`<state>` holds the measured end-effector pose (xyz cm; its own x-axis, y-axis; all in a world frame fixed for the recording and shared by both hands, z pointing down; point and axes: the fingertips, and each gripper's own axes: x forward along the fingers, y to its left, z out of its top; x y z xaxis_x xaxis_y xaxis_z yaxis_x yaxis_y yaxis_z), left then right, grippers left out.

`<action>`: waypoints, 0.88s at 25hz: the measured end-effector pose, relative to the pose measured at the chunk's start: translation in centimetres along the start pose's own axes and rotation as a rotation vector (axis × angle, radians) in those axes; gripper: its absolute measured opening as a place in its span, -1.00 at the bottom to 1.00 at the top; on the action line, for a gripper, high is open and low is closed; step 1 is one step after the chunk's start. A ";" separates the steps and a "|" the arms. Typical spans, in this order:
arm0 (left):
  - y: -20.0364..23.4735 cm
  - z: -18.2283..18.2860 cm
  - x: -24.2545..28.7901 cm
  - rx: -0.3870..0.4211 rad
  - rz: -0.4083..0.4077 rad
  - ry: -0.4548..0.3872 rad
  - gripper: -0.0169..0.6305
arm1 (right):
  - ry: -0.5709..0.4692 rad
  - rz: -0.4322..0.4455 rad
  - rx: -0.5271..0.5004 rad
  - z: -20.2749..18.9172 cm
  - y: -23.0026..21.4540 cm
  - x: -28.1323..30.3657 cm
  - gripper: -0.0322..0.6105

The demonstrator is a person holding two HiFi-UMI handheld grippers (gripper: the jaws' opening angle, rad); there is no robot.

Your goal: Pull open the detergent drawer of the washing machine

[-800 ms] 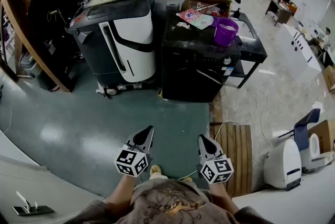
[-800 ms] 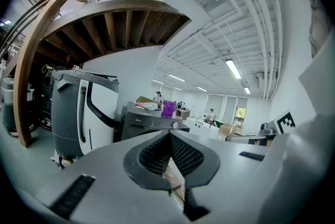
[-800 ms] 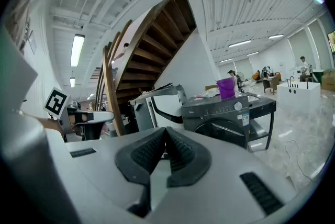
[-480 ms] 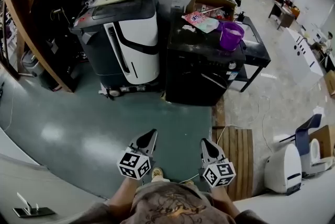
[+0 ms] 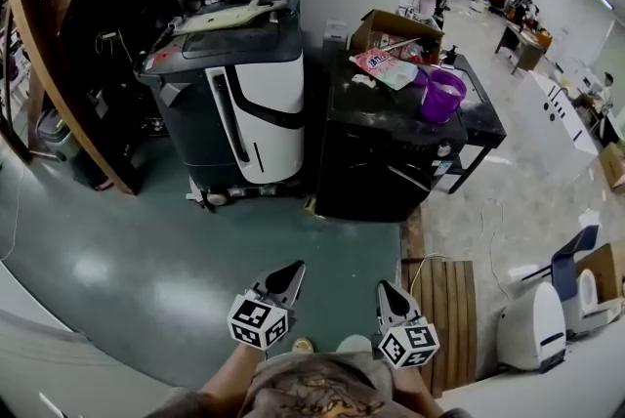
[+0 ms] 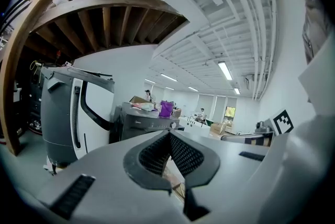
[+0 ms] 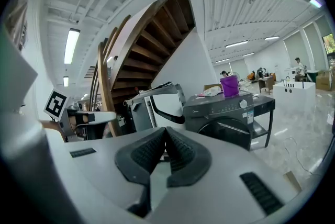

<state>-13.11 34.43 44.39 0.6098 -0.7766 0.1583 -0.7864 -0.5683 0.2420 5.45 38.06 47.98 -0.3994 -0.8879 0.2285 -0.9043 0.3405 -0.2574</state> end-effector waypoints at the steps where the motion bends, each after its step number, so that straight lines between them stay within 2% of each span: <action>1: 0.3 0.1 0.1 -0.001 -0.002 -0.002 -0.88 | -0.003 -0.005 0.003 0.0 0.2 0.2 -0.89; 10: 2.2 0.6 1.1 -0.025 -0.040 -0.013 -0.88 | 0.004 -0.015 0.004 -0.3 1.7 2.3 -0.89; 22: 5.6 1.2 5.3 -0.041 -0.026 -0.021 -0.88 | 0.006 0.008 0.008 0.7 0.0 7.7 -0.89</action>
<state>-14.40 26.77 45.50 0.6271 -0.7678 0.1314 -0.7657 -0.5767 0.2848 2.48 31.00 49.03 -0.4076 -0.8831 0.2324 -0.8999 0.3452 -0.2665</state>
